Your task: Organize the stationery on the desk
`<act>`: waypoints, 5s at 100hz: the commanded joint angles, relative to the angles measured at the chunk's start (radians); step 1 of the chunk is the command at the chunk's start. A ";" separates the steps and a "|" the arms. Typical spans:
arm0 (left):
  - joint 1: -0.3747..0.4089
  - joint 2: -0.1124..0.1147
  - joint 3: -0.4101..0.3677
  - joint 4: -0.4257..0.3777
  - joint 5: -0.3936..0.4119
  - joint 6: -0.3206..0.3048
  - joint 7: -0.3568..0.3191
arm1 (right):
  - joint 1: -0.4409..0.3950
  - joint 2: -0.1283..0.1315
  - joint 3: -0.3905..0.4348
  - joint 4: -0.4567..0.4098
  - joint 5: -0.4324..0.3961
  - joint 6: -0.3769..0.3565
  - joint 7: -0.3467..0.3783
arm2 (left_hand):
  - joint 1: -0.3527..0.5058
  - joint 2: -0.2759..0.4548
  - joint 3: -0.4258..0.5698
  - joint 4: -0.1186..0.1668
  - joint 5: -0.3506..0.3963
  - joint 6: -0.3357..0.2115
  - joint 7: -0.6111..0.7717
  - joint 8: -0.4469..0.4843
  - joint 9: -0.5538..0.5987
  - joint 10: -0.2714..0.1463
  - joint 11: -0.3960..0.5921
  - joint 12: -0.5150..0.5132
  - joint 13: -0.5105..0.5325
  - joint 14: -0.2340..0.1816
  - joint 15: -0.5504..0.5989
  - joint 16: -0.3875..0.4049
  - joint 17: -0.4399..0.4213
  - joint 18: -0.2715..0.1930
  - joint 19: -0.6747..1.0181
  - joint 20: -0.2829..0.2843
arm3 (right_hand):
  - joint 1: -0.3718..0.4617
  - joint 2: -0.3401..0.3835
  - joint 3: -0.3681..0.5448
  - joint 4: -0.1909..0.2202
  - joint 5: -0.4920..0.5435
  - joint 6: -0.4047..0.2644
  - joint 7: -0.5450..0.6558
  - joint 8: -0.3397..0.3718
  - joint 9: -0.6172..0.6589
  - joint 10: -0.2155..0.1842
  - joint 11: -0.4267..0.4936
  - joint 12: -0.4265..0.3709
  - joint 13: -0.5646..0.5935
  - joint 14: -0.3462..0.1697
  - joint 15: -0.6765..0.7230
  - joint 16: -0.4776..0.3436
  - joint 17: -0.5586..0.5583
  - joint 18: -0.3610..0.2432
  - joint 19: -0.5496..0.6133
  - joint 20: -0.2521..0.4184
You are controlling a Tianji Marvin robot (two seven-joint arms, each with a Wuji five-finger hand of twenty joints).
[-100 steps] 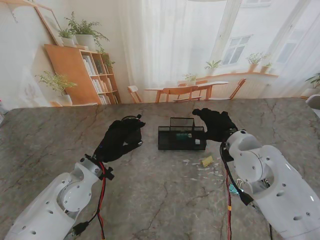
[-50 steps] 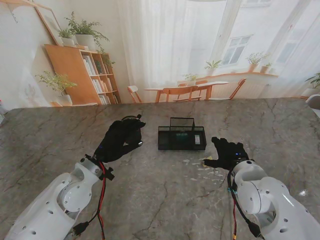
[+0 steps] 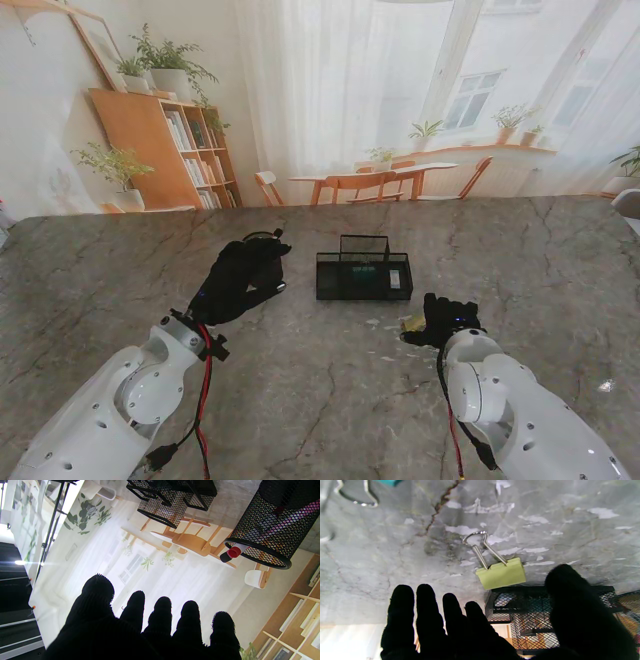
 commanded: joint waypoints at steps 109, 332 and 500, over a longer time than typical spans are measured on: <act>0.017 -0.004 -0.009 -0.012 0.004 0.002 0.009 | 0.195 0.003 -0.231 0.214 0.036 0.094 0.031 | 0.032 0.078 -0.026 -0.120 0.020 -0.004 0.007 0.009 0.014 0.002 0.000 0.004 0.019 -0.011 0.006 0.009 -0.014 -0.019 -0.007 0.000 | 0.116 -0.097 0.125 0.036 0.317 -0.011 0.217 0.136 0.216 -0.051 0.609 0.085 0.299 -0.048 0.456 0.046 0.362 -0.023 0.305 0.136; 0.037 -0.005 -0.030 -0.025 0.021 -0.004 0.033 | 0.217 -0.083 -0.037 -0.011 0.298 0.139 -0.207 | 0.028 0.080 -0.027 -0.120 0.020 -0.004 0.007 0.009 0.014 0.001 0.000 0.003 0.021 -0.011 0.007 0.009 -0.014 -0.021 -0.006 -0.003 | 0.336 -0.303 0.385 -0.050 0.404 -0.184 0.779 -0.156 0.573 -0.231 0.704 0.110 0.684 -0.255 0.579 0.001 0.829 -0.151 0.401 -0.089; 0.051 -0.003 -0.048 -0.037 0.027 0.004 0.031 | 0.658 -0.188 -0.391 0.423 0.588 0.206 -0.216 | 0.029 0.082 -0.026 -0.121 0.024 -0.005 0.008 0.008 0.018 0.000 0.001 0.004 0.027 -0.010 0.008 0.009 -0.013 -0.019 -0.002 -0.003 | 0.118 -0.223 0.332 0.027 0.308 -0.114 0.174 0.015 0.225 -0.107 0.488 0.041 0.605 -0.247 0.641 0.021 0.766 -0.151 0.414 -0.074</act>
